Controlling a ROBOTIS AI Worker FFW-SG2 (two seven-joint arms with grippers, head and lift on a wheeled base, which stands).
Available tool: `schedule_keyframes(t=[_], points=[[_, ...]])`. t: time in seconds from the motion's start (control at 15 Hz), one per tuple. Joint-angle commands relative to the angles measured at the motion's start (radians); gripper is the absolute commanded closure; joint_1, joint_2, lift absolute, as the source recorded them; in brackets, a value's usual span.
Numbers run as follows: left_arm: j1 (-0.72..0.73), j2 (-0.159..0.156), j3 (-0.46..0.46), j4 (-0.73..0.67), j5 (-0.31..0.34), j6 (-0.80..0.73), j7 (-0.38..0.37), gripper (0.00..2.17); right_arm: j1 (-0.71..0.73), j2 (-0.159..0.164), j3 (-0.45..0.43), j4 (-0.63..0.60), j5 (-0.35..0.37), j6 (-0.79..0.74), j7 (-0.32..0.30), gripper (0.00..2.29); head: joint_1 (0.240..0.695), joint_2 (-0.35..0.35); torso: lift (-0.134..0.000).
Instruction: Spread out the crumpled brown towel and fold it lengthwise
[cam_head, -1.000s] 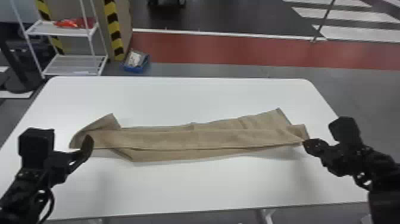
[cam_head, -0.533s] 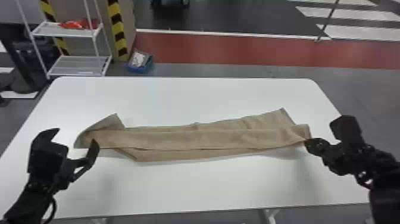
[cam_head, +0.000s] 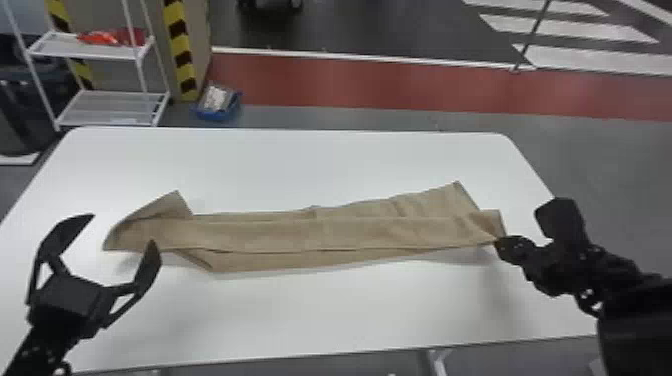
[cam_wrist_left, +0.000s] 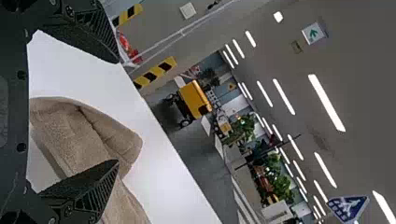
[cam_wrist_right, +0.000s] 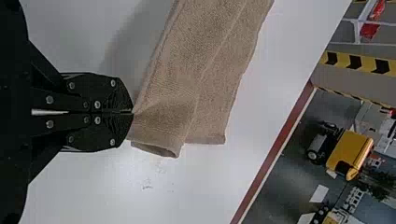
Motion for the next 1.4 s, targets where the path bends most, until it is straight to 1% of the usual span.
schedule_keyframes(t=[0.0, 0.07, 0.2, 0.4, 0.47, 0.53, 0.67, 0.73, 0.8, 0.93, 1.07, 1.2, 1.33], points=[[-0.001, 0.003, -0.023, 0.009, -0.053, -0.002, -0.001, 0.15, 0.008, 0.001, -0.004, 0.0, -0.001, -0.006, 0.0, 1.45, 0.695, -0.143, -0.12], [-0.006, 0.005, -0.026, 0.021, -0.056, -0.002, -0.007, 0.15, 0.013, 0.0, -0.008, 0.0, -0.004, -0.012, 0.0, 1.45, 0.695, -0.149, -0.12], [-0.029, 0.003, -0.056, 0.07, -0.097, -0.045, -0.006, 0.15, 0.019, 0.0, -0.013, 0.002, -0.006, -0.024, 0.0, 1.45, 0.695, -0.16, -0.12], [-0.078, -0.004, -0.096, 0.13, -0.148, -0.051, -0.006, 0.17, 0.022, 0.0, -0.016, 0.003, -0.015, -0.028, 0.0, 1.45, 0.695, -0.173, -0.12], [-0.096, -0.001, -0.111, 0.141, -0.169, -0.045, -0.007, 0.19, 0.022, 0.0, -0.016, 0.003, -0.021, -0.031, 0.0, 1.45, 0.695, -0.178, -0.12], [-0.109, -0.006, -0.114, 0.153, -0.203, -0.036, -0.009, 0.21, 0.025, 0.0, -0.023, 0.005, -0.026, -0.04, 0.0, 1.45, 0.695, -0.185, -0.12], [-0.141, -0.004, -0.114, 0.171, -0.211, 0.013, -0.026, 0.21, 0.031, 0.0, -0.039, 0.008, -0.032, -0.046, 0.0, 1.45, 0.695, -0.19, -0.12], [-0.156, -0.003, -0.114, 0.185, -0.229, 0.047, -0.029, 0.21, 0.036, 0.0, -0.043, 0.011, -0.033, -0.058, 0.0, 1.45, 0.695, -0.192, -0.12], [-0.167, 0.0, -0.112, 0.194, -0.232, 0.056, -0.032, 0.21, 0.037, 0.0, -0.048, 0.011, -0.035, -0.064, 0.0, 1.45, 0.695, -0.191, -0.12], [-0.178, 0.008, -0.1, 0.196, -0.232, 0.105, -0.035, 0.21, 0.039, 0.0, -0.054, 0.012, -0.039, -0.067, 0.0, 1.45, 0.695, -0.173, -0.12], [-0.175, 0.009, -0.069, 0.193, -0.22, 0.109, -0.043, 0.21, 0.037, 0.0, -0.053, 0.015, -0.039, -0.071, 0.0, 1.45, 0.695, -0.157, -0.12], [-0.173, 0.009, -0.062, 0.185, -0.232, 0.136, -0.046, 0.21, 0.037, 0.001, -0.05, 0.017, -0.039, -0.071, 0.0, 1.45, 0.695, -0.143, -0.12], [-0.159, 0.02, -0.045, 0.161, -0.24, 0.161, -0.056, 0.21, 0.036, 0.001, -0.048, 0.017, -0.039, -0.067, 0.0, 1.45, 0.695, -0.125, -0.12]])
